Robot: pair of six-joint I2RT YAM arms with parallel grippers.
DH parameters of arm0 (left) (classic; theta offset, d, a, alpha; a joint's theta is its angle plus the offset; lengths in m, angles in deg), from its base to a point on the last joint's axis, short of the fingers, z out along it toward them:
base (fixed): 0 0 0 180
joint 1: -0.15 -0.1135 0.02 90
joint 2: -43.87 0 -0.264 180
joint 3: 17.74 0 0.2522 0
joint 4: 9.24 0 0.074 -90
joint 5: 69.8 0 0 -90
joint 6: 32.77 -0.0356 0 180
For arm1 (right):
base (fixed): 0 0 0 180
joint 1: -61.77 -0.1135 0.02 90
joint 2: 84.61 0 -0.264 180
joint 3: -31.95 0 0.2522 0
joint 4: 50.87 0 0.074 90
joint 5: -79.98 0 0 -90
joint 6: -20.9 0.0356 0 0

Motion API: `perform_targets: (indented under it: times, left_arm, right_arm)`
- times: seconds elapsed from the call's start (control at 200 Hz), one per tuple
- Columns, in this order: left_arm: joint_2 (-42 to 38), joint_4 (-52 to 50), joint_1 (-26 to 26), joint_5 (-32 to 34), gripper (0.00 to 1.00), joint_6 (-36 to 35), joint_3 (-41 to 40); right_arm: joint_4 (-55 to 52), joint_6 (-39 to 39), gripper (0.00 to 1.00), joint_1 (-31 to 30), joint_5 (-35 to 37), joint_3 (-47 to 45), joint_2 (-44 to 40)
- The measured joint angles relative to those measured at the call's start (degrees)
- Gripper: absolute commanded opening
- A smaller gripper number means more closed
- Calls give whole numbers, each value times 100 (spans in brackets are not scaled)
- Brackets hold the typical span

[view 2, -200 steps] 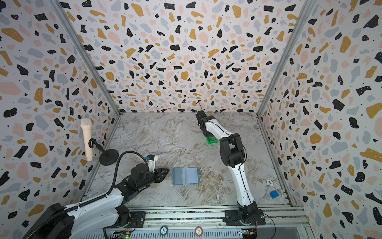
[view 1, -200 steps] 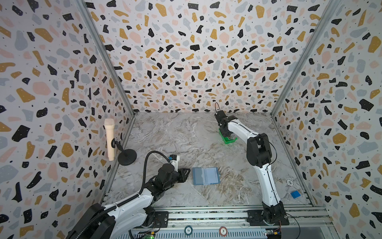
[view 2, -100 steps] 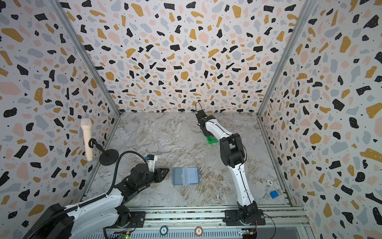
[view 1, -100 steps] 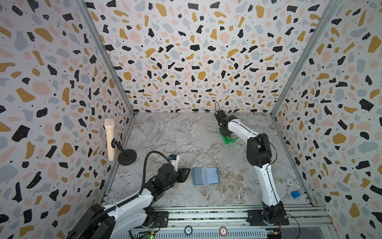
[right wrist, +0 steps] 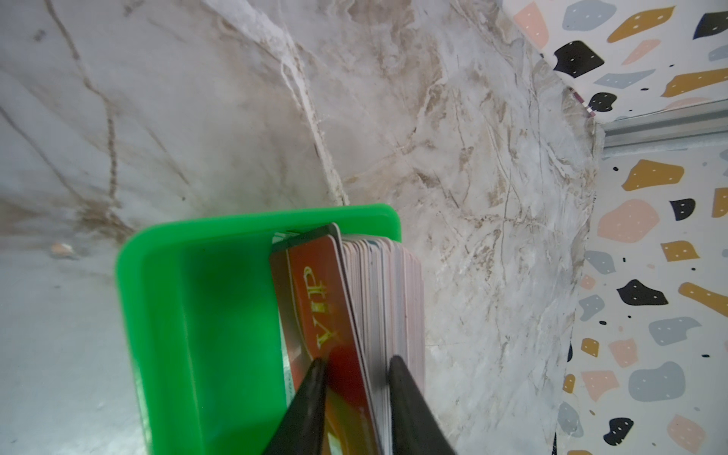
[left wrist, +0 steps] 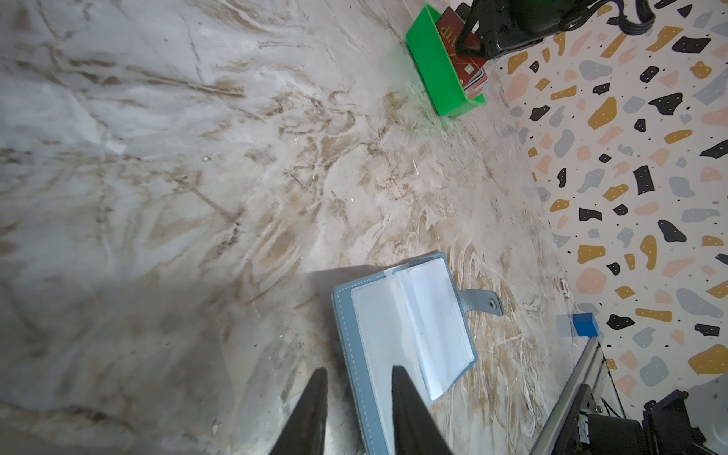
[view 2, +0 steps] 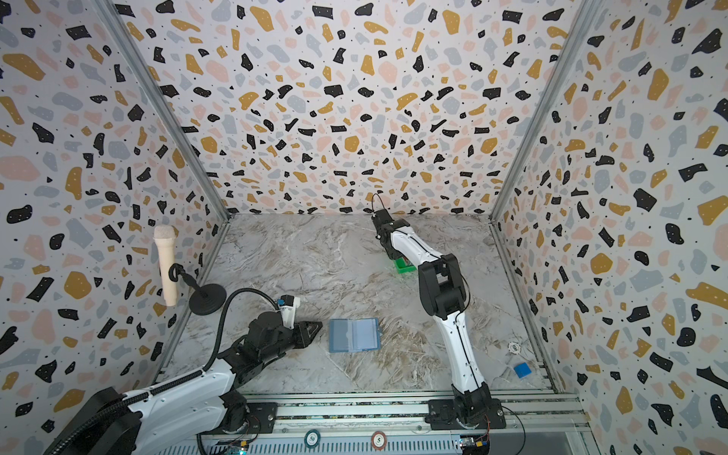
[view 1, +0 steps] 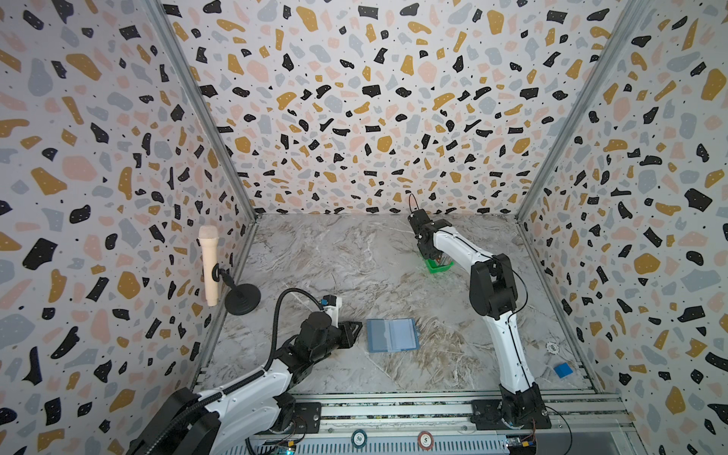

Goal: Insert credit cards into a card holder
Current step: Pick up several credit cards from the storage box.

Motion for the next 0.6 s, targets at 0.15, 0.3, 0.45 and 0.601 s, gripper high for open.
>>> perform_targets:
  times: [0.15,0.3,0.45,0.601]
  left_arm:
    - [-2,-2,-4,-2,30,0,-4]
    - [-4,-2,-4,-2,30,0,-7]
    - [-22,-4,-4,-2,30,0,-11]
    - [-37,-4,-4,-2,30,0,-11]
  right_arm:
    - [-46,0,23,-13,-2,46,0]
    - [-57,2,21,-17,-2,81,0]
    - [-70,2,17,-22,-7,83,0]
    - [-79,24,12,-33,-22,83,0]
